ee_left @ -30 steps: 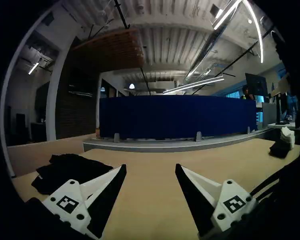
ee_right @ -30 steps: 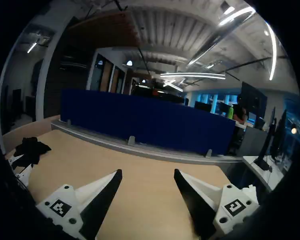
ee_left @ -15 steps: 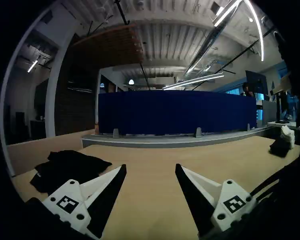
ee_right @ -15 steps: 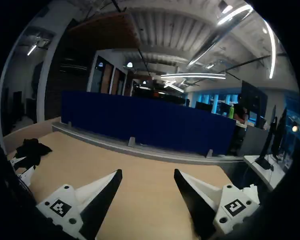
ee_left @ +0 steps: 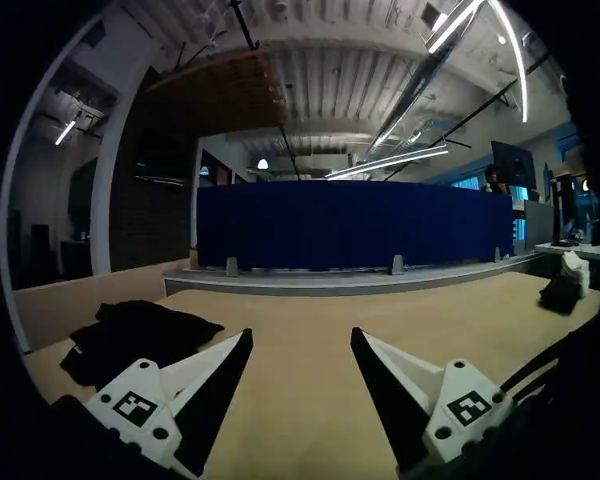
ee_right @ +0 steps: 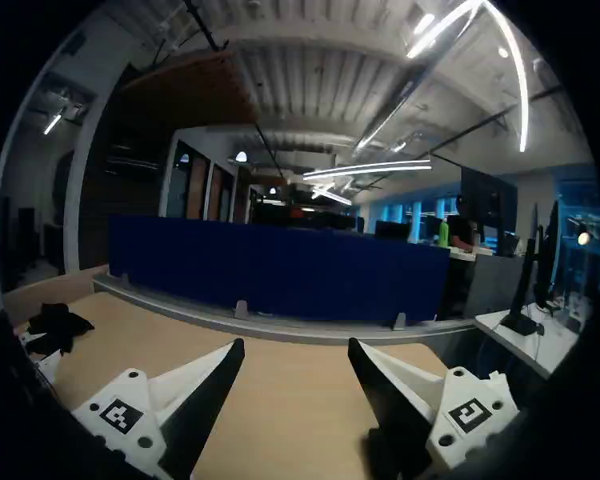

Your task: Fold towel

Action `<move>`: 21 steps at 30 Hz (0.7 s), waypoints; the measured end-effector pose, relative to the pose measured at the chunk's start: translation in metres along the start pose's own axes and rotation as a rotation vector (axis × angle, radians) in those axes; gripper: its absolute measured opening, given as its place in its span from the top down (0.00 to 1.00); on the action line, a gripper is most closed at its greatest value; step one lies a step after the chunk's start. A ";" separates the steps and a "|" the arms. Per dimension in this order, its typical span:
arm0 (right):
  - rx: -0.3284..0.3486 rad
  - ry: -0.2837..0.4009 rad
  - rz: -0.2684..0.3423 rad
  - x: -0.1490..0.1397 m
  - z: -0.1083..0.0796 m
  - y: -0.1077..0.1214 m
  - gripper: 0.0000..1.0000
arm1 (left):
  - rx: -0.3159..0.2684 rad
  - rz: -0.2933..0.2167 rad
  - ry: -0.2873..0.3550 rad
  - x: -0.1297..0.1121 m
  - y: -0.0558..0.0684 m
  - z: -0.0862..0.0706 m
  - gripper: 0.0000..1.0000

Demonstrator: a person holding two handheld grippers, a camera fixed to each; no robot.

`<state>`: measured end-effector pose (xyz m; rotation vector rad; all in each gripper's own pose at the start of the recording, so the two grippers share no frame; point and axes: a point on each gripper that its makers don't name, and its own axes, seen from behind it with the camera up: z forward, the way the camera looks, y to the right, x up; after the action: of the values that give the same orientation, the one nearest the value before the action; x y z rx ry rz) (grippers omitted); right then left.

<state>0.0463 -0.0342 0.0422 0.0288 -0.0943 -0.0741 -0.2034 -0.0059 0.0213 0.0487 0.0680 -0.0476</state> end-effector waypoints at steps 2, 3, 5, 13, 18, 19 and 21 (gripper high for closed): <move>-0.003 0.008 0.006 -0.009 -0.001 0.006 0.00 | 0.000 0.000 0.000 0.000 0.000 0.000 0.09; -0.005 0.012 0.009 -0.014 -0.002 0.009 0.00 | 0.000 0.000 0.000 0.000 0.000 0.000 0.09; -0.008 0.022 0.014 -0.024 -0.003 0.014 0.00 | 0.000 0.000 0.000 0.000 0.000 0.000 0.09; -0.003 0.046 0.022 -0.071 -0.010 0.026 0.00 | 0.000 0.000 0.000 0.000 0.000 0.001 0.09; -0.006 0.048 0.026 -0.107 -0.011 0.031 0.00 | 0.000 0.000 0.001 -0.001 -0.001 0.001 0.09; -0.011 0.048 0.030 -0.113 -0.011 0.032 0.00 | 0.000 0.000 0.001 -0.001 -0.001 0.001 0.09; -0.019 0.050 0.037 -0.124 -0.011 0.034 0.00 | 0.000 0.000 0.001 0.000 0.000 0.001 0.09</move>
<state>-0.0736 0.0093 0.0208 0.0096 -0.0446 -0.0377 -0.2038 -0.0064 0.0226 0.0488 0.0686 -0.0472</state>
